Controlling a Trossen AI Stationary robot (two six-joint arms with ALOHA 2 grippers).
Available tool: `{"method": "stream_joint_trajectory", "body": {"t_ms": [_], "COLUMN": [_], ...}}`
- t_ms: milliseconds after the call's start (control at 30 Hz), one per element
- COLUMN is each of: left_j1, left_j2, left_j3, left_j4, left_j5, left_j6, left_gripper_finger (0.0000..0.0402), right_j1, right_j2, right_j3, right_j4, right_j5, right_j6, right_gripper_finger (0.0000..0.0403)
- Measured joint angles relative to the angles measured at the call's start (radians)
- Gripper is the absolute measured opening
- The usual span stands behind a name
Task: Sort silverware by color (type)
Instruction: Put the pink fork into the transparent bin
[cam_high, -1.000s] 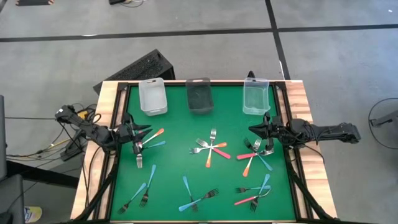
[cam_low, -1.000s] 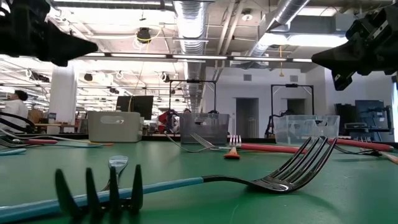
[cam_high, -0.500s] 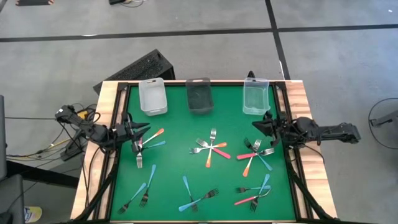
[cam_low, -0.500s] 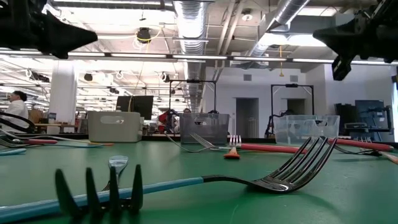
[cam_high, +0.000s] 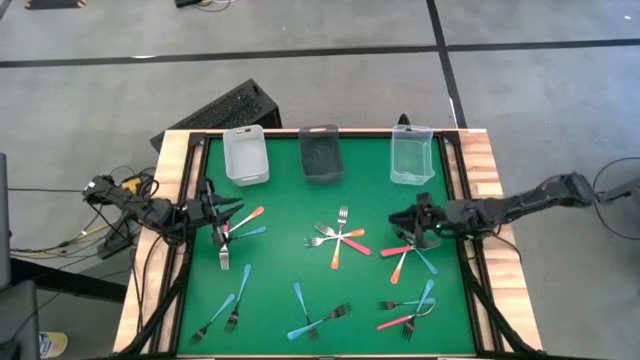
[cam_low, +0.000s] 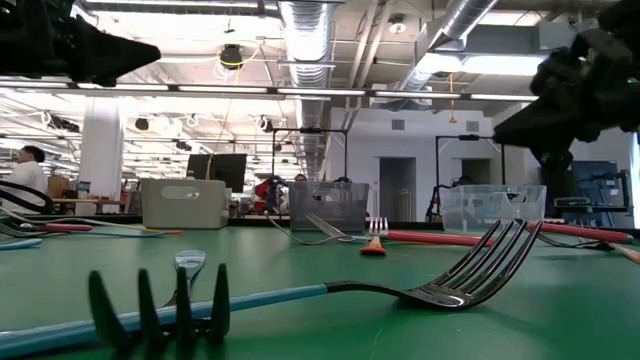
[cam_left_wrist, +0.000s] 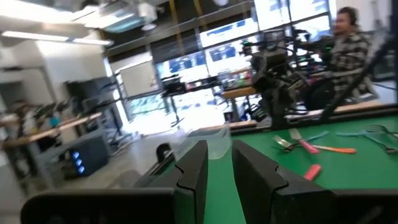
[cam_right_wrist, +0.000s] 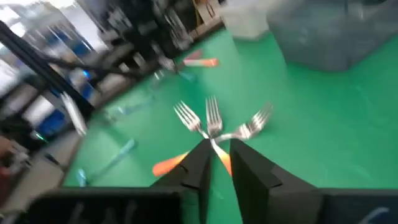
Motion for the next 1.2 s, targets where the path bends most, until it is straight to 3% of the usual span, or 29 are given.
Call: {"method": "stream_joint_trajectory", "body": {"t_ms": [133, 300, 600, 1033, 1200], "left_j1": [0.011, 0.012, 0.036, 0.037, 0.037], "left_j2": [0.000, 0.000, 0.000, 0.000, 0.000], "left_j3": [0.000, 0.001, 0.002, 0.002, 0.002], "left_j4": [-0.006, -0.018, -0.052, -0.166, -0.167], "left_j5": [0.073, 0.052, -0.031, -0.031, -0.032], "left_j6": [0.047, 0.106, -0.004, -0.186, -0.254], "left_gripper_finger": [0.0064, 0.0064, 0.0064, 0.0064, 0.0064], "right_j1": [0.064, 0.110, 0.194, 0.194, 0.175], "right_j2": [0.231, 0.467, 0.758, 0.966, 0.989], "right_j3": [0.129, 0.347, 0.602, 0.615, 0.615], "right_j4": [-0.131, -0.450, -0.811, -0.817, -0.801], "right_j5": [0.065, 0.020, -0.036, -0.194, -0.180], "right_j6": [0.007, 0.060, 0.058, 0.016, -0.038], "right_gripper_finger": [0.0141, 0.0187, 0.0196, 0.0192, 0.0142]}}
